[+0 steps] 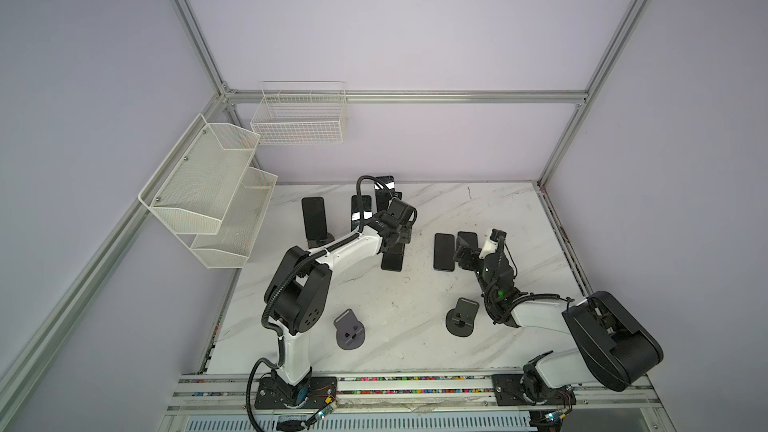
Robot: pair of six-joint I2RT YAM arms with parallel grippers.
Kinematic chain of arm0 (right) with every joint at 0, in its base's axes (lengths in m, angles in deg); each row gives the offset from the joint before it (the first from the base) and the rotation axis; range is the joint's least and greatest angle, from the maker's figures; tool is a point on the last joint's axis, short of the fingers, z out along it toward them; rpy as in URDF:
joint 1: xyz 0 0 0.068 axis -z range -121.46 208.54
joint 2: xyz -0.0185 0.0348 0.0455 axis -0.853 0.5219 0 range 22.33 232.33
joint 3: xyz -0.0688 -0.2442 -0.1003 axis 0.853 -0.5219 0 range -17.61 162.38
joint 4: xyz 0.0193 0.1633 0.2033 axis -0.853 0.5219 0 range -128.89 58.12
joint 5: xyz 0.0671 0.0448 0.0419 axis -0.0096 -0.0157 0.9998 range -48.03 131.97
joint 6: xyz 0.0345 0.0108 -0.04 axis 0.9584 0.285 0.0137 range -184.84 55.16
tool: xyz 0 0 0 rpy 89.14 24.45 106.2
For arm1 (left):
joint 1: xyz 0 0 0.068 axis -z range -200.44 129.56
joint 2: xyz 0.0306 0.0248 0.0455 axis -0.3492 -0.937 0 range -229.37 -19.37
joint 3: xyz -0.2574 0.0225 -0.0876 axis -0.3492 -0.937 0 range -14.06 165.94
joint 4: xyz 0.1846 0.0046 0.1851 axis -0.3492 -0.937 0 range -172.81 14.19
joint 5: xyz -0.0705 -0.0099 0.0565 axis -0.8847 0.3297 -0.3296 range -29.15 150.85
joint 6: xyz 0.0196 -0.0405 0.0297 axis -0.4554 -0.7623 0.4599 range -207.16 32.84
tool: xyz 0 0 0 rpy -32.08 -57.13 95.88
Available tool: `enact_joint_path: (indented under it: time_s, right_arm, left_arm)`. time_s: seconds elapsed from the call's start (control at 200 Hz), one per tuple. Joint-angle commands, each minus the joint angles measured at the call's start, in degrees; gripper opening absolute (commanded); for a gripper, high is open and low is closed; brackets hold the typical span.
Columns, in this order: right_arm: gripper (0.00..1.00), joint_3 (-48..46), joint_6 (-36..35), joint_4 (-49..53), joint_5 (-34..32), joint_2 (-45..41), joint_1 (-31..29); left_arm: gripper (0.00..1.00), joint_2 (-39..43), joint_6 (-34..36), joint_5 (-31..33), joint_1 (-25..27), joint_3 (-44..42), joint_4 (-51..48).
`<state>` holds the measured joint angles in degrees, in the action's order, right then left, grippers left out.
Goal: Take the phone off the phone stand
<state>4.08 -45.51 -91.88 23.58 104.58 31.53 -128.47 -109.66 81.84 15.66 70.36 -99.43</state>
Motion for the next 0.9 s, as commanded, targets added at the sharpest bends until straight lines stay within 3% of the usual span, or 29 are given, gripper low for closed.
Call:
enact_joint_path:
  time_s: [0.0,0.57,0.89]
  right_arm:
    - [0.97,1.31,0.73,0.48,-1.12,0.53,-0.22]
    - [0.97,1.51,0.98,1.62,-2.61,0.15,-0.16]
    - [0.97,-0.77,1.71,-1.27,-5.01,-0.54,-0.2]
  left_arm:
    - [0.71,5.32,1.45,0.45,0.38,4.53,1.73]
    - [0.7,14.57,1.23,-0.4,2.25,1.51,-5.67]
    - [0.67,17.78,-3.59,-8.11,6.63,-4.46,-8.52]
